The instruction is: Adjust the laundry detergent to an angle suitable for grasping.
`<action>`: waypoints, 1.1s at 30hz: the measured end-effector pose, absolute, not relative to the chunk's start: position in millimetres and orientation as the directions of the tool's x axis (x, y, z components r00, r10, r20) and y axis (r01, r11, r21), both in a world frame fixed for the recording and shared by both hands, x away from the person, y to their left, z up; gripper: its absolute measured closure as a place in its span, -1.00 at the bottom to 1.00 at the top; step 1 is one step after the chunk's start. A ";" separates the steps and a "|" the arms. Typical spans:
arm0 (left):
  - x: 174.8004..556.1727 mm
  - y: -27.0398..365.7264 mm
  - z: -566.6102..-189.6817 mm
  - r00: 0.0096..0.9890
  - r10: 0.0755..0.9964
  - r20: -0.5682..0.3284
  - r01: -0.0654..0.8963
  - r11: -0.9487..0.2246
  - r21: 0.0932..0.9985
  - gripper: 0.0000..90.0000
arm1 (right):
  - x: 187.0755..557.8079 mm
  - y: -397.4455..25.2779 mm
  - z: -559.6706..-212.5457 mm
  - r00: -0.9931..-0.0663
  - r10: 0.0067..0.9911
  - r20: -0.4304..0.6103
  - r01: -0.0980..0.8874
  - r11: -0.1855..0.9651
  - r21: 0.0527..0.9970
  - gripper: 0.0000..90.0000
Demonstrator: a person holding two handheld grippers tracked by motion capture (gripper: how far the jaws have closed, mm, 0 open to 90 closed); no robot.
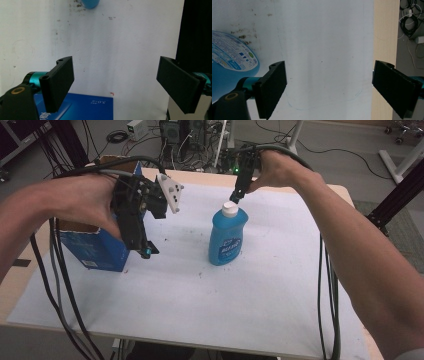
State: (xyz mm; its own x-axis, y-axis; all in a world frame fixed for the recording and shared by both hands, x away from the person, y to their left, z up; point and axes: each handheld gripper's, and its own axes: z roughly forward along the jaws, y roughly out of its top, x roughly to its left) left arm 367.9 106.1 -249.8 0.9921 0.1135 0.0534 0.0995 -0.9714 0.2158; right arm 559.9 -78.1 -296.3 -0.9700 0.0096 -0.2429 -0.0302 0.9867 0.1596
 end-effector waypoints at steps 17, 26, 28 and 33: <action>368.9 101.8 -271.6 0.961 0.271 0.053 0.242 -0.921 0.305 -0.68 | 558.1 -83.8 -290.2 -0.967 0.021 -0.255 -0.023 0.986 0.167 -0.73; 372.9 91.9 -292.0 0.899 0.436 0.038 0.389 -0.835 0.389 -0.68 | 557.4 -86.1 -288.9 -0.964 0.023 -0.265 -0.020 0.987 0.158 -0.73; 375.0 88.5 -298.0 0.883 0.468 0.033 0.415 -0.810 0.414 -0.68 | 557.2 -86.2 -289.0 -0.964 0.024 -0.265 -0.020 0.987 0.160 -0.73; 377.6 78.9 -309.3 0.847 0.530 0.024 0.457 -0.751 0.477 -0.68 | 557.3 -85.4 -289.5 -0.965 0.020 -0.263 -0.023 0.987 0.160 -0.73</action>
